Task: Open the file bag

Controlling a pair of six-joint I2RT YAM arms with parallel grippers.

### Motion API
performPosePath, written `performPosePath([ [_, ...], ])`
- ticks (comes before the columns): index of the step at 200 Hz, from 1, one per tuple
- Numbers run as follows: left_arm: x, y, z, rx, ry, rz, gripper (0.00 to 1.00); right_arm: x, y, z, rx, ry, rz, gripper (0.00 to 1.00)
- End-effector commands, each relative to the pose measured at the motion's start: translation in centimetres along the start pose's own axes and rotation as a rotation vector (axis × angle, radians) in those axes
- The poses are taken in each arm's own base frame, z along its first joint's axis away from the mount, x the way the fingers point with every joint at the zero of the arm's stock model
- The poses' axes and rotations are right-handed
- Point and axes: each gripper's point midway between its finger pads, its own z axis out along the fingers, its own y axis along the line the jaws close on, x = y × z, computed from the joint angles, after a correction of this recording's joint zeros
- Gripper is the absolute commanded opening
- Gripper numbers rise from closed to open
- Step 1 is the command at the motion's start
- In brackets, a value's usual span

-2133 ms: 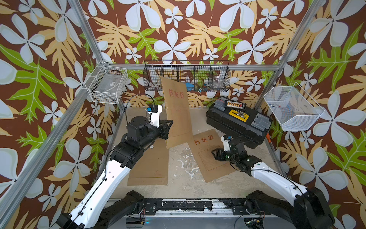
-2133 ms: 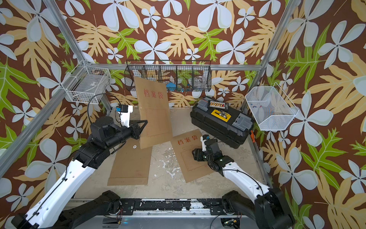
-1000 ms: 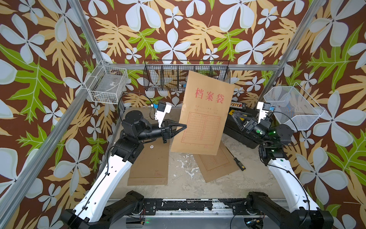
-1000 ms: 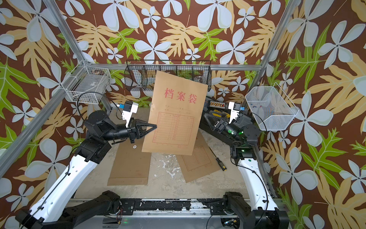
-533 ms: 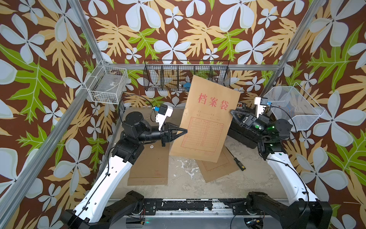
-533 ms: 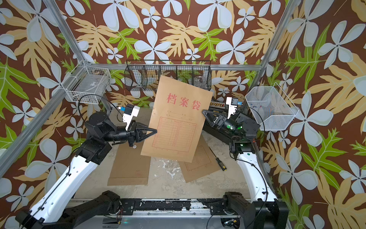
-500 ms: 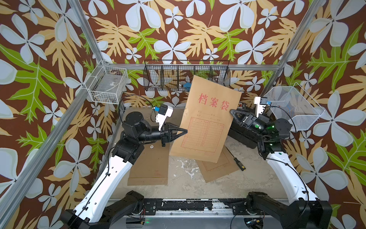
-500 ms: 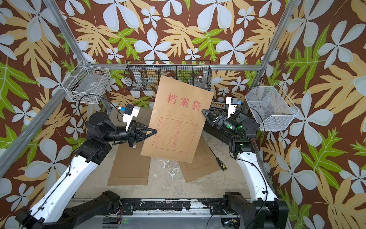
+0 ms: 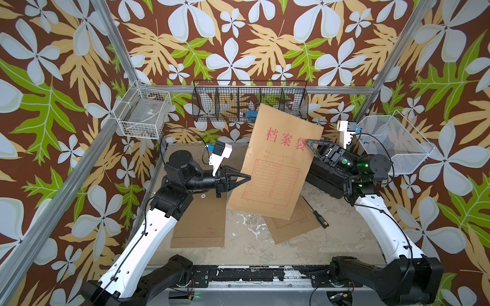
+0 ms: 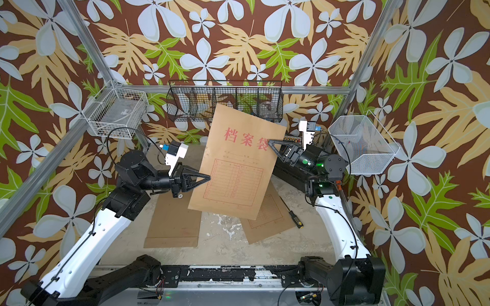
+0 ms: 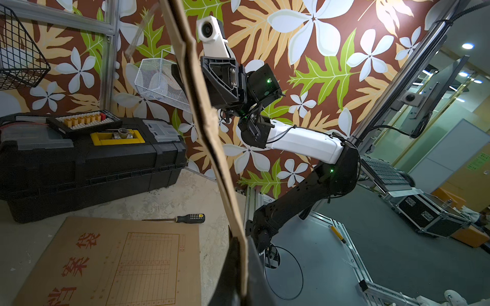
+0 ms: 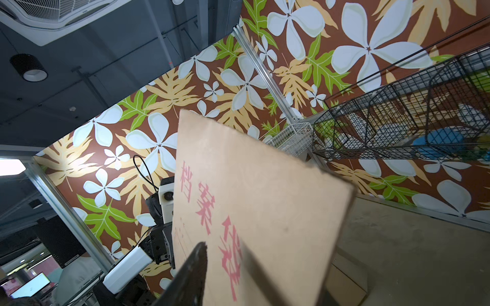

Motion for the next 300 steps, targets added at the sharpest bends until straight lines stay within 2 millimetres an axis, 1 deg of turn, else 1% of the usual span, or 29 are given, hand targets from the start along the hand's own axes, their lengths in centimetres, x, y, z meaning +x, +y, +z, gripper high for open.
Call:
performPosePath([
  [1, -0.5, 0.8, -0.2, -0.066, -0.025, 0.033, 0.0, -0.1, 0.8, 0.1, -0.014, 0.007, -0.033, 0.4],
  [13, -0.6, 1.6, -0.2, -0.098, -0.03, 0.026, 0.0, 0.0, 0.6, 0.0, -0.002, 0.009, -0.033, 0.34],
  [46, -0.3, 4.4, 0.0, -0.214, -0.007, 0.001, 0.0, 0.1, 0.5, -0.1, 0.029, 0.023, -0.06, 0.16],
  [58, -0.3, 5.8, -0.1, -0.282, -0.011, -0.006, 0.0, 0.2, 0.3, -0.1, 0.041, 0.029, -0.072, 0.07],
  [66, -0.5, 6.9, -0.4, -0.344, -0.018, -0.011, 0.0, 0.2, 0.2, -0.1, 0.05, 0.03, -0.075, 0.0],
  [69, -0.6, 7.4, -0.5, -0.369, -0.02, -0.015, 0.08, 0.2, 0.1, -0.1, 0.053, 0.028, -0.076, 0.0],
  [77, -0.9, 8.7, -0.9, -0.447, -0.027, -0.027, 0.32, 0.3, 0.1, -0.2, 0.058, 0.029, -0.075, 0.0],
  [93, -1.1, 11.7, -2.2, -0.624, -0.033, -0.051, 0.67, 0.3, 0.1, -0.2, 0.065, 0.03, -0.077, 0.0],
  [101, -1.0, 12.7, -2.8, -0.689, -0.032, -0.054, 0.8, 0.2, 0.0, -0.2, 0.083, 0.024, -0.081, 0.0],
  [107, -1.0, 13.4, -3.3, -0.735, -0.035, -0.056, 0.86, 0.1, -0.1, -0.3, 0.105, 0.013, -0.087, 0.0],
  [118, -0.9, 14.1, -3.9, -0.784, -0.035, -0.051, 0.91, 0.0, -0.5, -0.4, 0.16, -0.007, -0.103, 0.0],
  [121, -0.9, 14.2, -4.0, -0.795, -0.039, -0.05, 0.92, -0.1, -0.9, -0.4, 0.186, -0.02, -0.106, 0.0],
  [123, -0.9, 14.3, -4.1, -0.802, -0.039, -0.049, 0.92, 0.0, -0.7, -0.4, 0.192, -0.019, -0.114, 0.0],
  [133, -1.0, 14.5, -4.5, -0.839, -0.05, -0.045, 0.93, -0.1, -1.4, -0.4, 0.269, -0.05, -0.131, 0.0],
  [140, -1.2, 14.3, -4.6, -0.873, -0.062, -0.029, 0.94, 0.0, -1.9, -0.4, 0.322, -0.066, -0.126, 0.0],
  [155, -1.8, 13.1, -4.3, -0.921, -0.093, 0.028, 0.93, 0.4, -2.1, -0.2, 0.387, -0.096, -0.107, 0.0],
  [169, -2.0, 11.7, -3.3, -0.922, -0.113, 0.064, 0.93, 0.5, -2.5, -0.3, 0.438, -0.141, -0.077, 0.0],
  [186, -1.3, 10.2, -1.5, -0.9, -0.113, 0.095, 0.92, 0.5, -2.9, -0.4, 0.488, -0.198, -0.034, 0.0],
  [201, -0.6, 8.9, 0.3, -0.865, -0.107, 0.11, 0.91, 0.4, -4.1, -0.8, 0.583, -0.268, 0.049, 0.0],
  [216, -0.1, 6.9, 2.5, -0.809, -0.103, 0.126, 0.91, 0.6, -5.3, -1.3, 0.674, -0.305, 0.154, 0.0],
  [231, 0.6, 5.5, 4.2, -0.759, -0.098, 0.136, 0.91, 0.9, -5.8, -1.4, 0.697, -0.319, 0.215, 0.0],
  [241, 1.3, 5.5, 4.8, -0.756, -0.084, 0.131, 0.91, 1.1, -6.2, -1.8, 0.733, -0.341, 0.247, 0.0],
  [255, 2.2, 6.0, 5.4, -0.766, -0.06, 0.135, 0.91, 1.5, -6.9, -2.5, 0.802, -0.37, 0.28, 0.0],
  [268, 2.6, 6.2, 6.0, -0.768, -0.045, 0.139, 0.91, 2.0, -7.5, -3.0, 0.858, -0.387, 0.318, 0.0],
  [286, 3.0, 5.8, 7.3, -0.751, -0.021, 0.158, 0.91, 2.7, -7.8, -3.4, 0.907, -0.402, 0.362, 0.0],
  [300, 3.7, 5.4, 8.7, -0.743, 0.014, 0.187, 0.91, 3.1, -7.9, -3.4, 0.935, -0.413, 0.377, 0.0],
])
